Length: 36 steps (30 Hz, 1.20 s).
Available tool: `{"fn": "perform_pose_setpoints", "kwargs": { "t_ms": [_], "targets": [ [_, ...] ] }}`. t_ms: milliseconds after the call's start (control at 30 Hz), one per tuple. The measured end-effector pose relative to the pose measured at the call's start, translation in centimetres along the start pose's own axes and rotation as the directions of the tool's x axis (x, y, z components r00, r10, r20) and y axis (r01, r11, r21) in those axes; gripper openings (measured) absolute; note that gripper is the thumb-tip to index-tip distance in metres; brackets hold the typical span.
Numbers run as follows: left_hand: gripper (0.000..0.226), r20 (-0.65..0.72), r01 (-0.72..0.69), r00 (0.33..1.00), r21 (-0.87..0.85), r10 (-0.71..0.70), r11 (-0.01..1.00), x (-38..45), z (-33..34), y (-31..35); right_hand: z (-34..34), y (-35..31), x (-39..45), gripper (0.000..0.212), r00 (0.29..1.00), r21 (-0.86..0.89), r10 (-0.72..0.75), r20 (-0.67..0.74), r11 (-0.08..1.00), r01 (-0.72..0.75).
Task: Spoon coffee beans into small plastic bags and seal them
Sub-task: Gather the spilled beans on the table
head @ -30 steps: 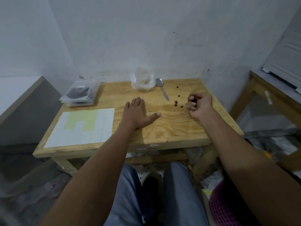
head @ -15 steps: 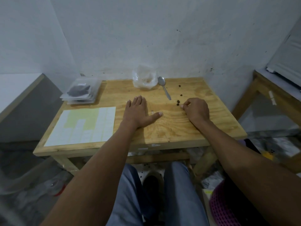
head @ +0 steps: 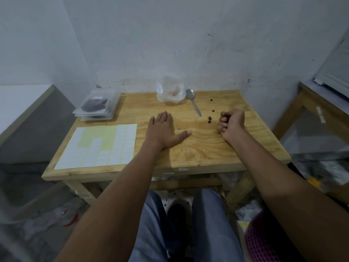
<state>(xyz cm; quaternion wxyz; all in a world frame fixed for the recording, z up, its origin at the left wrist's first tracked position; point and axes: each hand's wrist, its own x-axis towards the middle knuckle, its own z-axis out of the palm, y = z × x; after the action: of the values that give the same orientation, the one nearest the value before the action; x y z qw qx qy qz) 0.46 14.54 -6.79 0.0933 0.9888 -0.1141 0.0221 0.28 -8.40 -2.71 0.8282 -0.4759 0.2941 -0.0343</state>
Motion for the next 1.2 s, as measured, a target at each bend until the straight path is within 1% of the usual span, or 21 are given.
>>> {"fn": "perform_pose_setpoints", "kwargs": {
  "t_ms": [67, 167, 233, 300, 400, 467, 567, 633, 700, 733, 767, 800, 833, 867, 900, 933, 967, 1033, 1067, 1133, 1200],
  "targets": [
    [0.122, 0.004, 0.003, 1.0, -0.004, -0.003, 1.0, 0.0, 0.0, 0.0, 0.0, -0.1, 0.3, 0.026, 0.999, -0.008, 0.026, 0.048, 1.0, -0.025],
    [0.125, 0.005, 0.005, 1.0, -0.012, -0.005, 1.0, 0.1, 0.1, -0.1, 0.1, -0.4, 0.6, 0.038, 0.994, 0.015, 0.04, 0.104, 0.999, -0.042],
    [0.126, -0.002, 0.005, 1.0, -0.014, -0.005, 1.0, 0.1, 0.2, -0.1, 0.3, -0.4, 0.4, 0.04, 0.988, 0.016, 0.039, 0.151, 0.999, -0.041],
    [0.128, -0.004, 0.007, 1.0, -0.013, -0.007, 1.0, 0.1, 0.2, -0.1, 0.3, -0.1, 0.4, 0.042, 0.982, 0.052, 0.057, 0.183, 0.996, -0.067],
    [0.124, -0.007, 0.008, 1.0, -0.002, -0.008, 1.0, 0.2, 0.2, -0.1, 0.2, 0.0, 0.4, 0.049, 0.977, 0.129, 0.09, 0.193, 0.985, -0.116],
    [0.122, -0.003, 0.009, 1.0, -0.003, -0.009, 1.0, 0.2, 0.2, -0.1, 0.1, 0.0, 0.4, 0.05, 0.975, 0.128, 0.098, 0.2, 0.984, -0.125],
    [0.125, -0.004, 0.003, 1.0, -0.006, -0.003, 1.0, 0.1, 0.2, -0.1, 0.0, 0.0, 0.3, 0.051, 0.971, 0.112, 0.101, 0.217, 0.986, -0.127],
    [0.129, -0.005, 0.005, 1.0, -0.013, -0.005, 1.0, 0.1, 0.2, -0.1, -0.1, -0.1, 0.3, 0.051, 0.97, 0.056, 0.098, 0.224, 0.992, -0.113],
    [0.13, -0.001, 0.005, 1.0, -0.015, -0.005, 1.0, 0.1, 0.2, -0.1, -0.1, -0.1, 0.4, 0.046, 0.976, -0.038, 0.07, 0.208, 0.997, -0.064],
    [0.13, 0.0, 0.003, 1.0, -0.012, -0.003, 1.0, 0.1, 0.1, -0.1, -0.1, 0.0, 0.5, 0.044, 0.983, -0.102, 0.037, 0.179, 0.995, -0.019],
    [0.13, -0.001, 0.0, 1.0, -0.009, 0.0, 1.0, 0.1, 0.1, -0.1, -0.2, 0.0, 0.5, 0.043, 0.991, -0.211, -0.032, 0.132, 0.976, 0.06],
    [0.129, -0.004, -0.002, 1.0, -0.007, 0.002, 1.0, 0.1, 0.1, -0.1, -0.3, 0.1, 0.6, 0.044, 0.985, -0.383, -0.152, 0.083, 0.908, 0.172],
    [0.129, -0.005, -0.002, 1.0, -0.006, 0.002, 1.0, 0.1, 0.1, -0.1, -0.5, 0.3, 0.6, 0.047, 0.946, -0.586, -0.317, 0.074, 0.754, 0.298],
    [0.129, -0.004, 0.0, 1.0, -0.006, 0.0, 1.0, 0.1, 0.1, -0.1, -0.7, 0.6, 0.7, 0.051, 0.872, -0.744, -0.47, 0.135, 0.533, 0.402],
    [0.13, -0.003, 0.002, 1.0, -0.006, -0.002, 1.0, 0.1, 0.1, -0.1, -1.0, 0.9, 0.8, 0.054, 0.796, -0.825, -0.56, 0.23, 0.322, 0.465],
    [0.131, -0.002, 0.005, 1.0, -0.004, -0.005, 1.0, 0.1, 0.1, -0.1, -1.1, 1.3, 0.9, 0.055, 0.741, -0.859, -0.597, 0.306, 0.162, 0.485],
    [0.131, 0.001, 0.007, 1.0, -0.003, -0.007, 1.0, 0.1, 0.1, 0.0, -1.2, 1.6, 1.0, 0.055, 0.712, -0.873, -0.605, 0.357, 0.053, 0.484],
    [0.132, 0.001, 0.011, 1.0, -0.006, -0.011, 1.0, 0.1, 0.1, 0.0, -0.8, 2.1, 1.2, 0.059, 0.697, -0.891, -0.588, 0.41, -0.097, 0.443],
    [0.132, 0.002, 0.013, 1.0, -0.007, -0.013, 1.0, 0.1, 0.1, 0.0, -0.6, 2.1, 1.2, 0.061, 0.704, -0.898, -0.574, 0.419, -0.15, 0.413],
    [0.132, 0.006, 0.013, 1.0, -0.008, -0.013, 1.0, 0.2, 0.1, 0.0, 0.0, 1.9, 1.2, 0.061, 0.725, -0.909, -0.549, 0.416, -0.224, 0.352],
    [0.133, 0.004, 0.014, 1.0, -0.008, -0.014, 1.0, 0.1, 0.1, 0.1, 0.4, 1.9, 1.4, 0.053, 0.734, -0.896, -0.517, 0.44, -0.302, 0.324]
  ]
}}
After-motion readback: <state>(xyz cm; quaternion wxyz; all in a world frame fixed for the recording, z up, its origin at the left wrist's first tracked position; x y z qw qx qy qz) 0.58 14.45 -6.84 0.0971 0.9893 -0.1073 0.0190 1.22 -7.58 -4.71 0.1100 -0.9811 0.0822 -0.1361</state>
